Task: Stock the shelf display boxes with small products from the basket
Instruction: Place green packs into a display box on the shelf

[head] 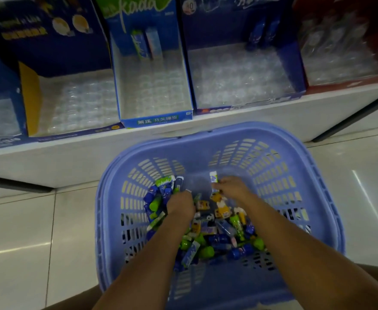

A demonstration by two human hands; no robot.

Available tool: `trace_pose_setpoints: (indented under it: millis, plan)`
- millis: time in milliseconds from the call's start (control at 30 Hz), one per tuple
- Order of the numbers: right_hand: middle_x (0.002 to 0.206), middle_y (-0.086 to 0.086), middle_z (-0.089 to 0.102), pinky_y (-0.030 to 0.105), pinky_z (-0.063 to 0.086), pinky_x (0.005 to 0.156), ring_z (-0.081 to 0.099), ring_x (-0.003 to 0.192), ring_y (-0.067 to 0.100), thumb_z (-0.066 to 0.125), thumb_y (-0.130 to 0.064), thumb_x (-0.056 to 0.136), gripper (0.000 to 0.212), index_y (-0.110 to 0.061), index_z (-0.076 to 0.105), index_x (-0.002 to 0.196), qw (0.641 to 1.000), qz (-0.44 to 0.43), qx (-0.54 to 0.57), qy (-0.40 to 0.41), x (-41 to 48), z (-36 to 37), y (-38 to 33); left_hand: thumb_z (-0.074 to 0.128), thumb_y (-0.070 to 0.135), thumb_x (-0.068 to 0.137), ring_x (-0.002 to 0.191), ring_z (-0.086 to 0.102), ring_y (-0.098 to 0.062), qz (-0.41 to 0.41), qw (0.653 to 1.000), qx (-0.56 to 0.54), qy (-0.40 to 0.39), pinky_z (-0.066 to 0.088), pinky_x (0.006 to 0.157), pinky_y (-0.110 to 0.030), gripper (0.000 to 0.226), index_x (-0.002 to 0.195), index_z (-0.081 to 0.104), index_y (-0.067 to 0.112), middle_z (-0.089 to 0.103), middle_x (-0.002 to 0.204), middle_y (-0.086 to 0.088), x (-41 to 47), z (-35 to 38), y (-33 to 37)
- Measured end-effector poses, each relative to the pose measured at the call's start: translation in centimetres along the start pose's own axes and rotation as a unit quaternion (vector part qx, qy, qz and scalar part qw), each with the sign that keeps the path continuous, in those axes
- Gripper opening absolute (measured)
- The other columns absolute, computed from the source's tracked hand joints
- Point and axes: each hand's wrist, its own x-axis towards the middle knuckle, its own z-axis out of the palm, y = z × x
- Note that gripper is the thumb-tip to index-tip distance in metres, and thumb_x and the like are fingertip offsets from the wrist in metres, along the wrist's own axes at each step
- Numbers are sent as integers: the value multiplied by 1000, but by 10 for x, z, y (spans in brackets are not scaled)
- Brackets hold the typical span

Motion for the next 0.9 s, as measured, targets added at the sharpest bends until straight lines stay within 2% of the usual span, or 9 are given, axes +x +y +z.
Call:
trace_pose_setpoints:
  millis: [100,233,300,367,467,567,667,733,900]
  plan:
    - [89,11,64,29,57,69,63,70,17,62,-12,90,17,-4,58,104,977,39,189,-86,-21,-29,-8,46,8,96,111,59,-31,-11,1000,-12,-3,51,83,-39,29,124,54,6,60,122,-15,1,3,8]
    - [81,7,59,24,54,66,55,69,15,55,-4,93,27,-5,56,120,978,-44,183,-92,-62,-53,-32,53,12,93,104,62,-33,-43,989,-143,17,51,80,-39,26,115,57,-1,65,112,-19,-9,-8,6]
    - [76,5,51,28,52,71,48,68,15,53,-6,95,26,-9,55,121,983,-86,137,-83,-84,-62,-43,55,13,91,89,62,-32,-19,978,-202,49,45,66,-34,13,94,59,2,64,89,-17,-17,-25,2]
    - [72,5,47,33,52,76,48,65,15,54,-11,95,20,-8,58,114,985,-128,87,-78,-107,-71,-54,59,16,88,67,53,-23,16,953,-290,91,34,56,-28,22,68,54,9,52,66,-7,-30,-47,-2]
    - [69,4,54,24,56,71,55,63,13,63,-9,88,14,-3,63,101,973,-215,85,-19,-140,-77,-75,68,20,86,66,52,-15,106,894,-419,115,39,59,-26,13,79,62,11,58,68,-2,-60,-93,-4]
    - [75,0,64,16,50,68,60,67,8,68,-6,83,8,-11,68,89,941,-311,102,86,-167,-80,-104,70,20,84,64,56,-9,184,853,-468,142,45,68,-27,9,76,66,19,64,69,3,-91,-142,-8]
    - [91,5,68,17,50,78,63,82,11,61,-7,89,18,-13,68,104,903,-398,74,143,-182,-78,-140,67,21,86,64,56,-3,228,812,-476,250,44,67,-19,11,77,64,25,63,70,11,-114,-181,-17]
    - [94,4,68,25,52,83,64,87,15,62,-10,89,17,-11,67,106,873,-445,69,189,-186,-73,-168,62,28,90,73,58,0,224,805,-444,324,41,63,-9,5,87,63,24,64,78,14,-121,-194,-25]
    - [81,-2,66,7,48,68,60,69,-3,71,-8,80,17,-5,67,96,821,-512,44,247,-170,-49,-246,55,35,93,72,54,-1,188,824,-375,381,37,57,-3,21,106,61,19,61,92,10,-116,-199,-39]
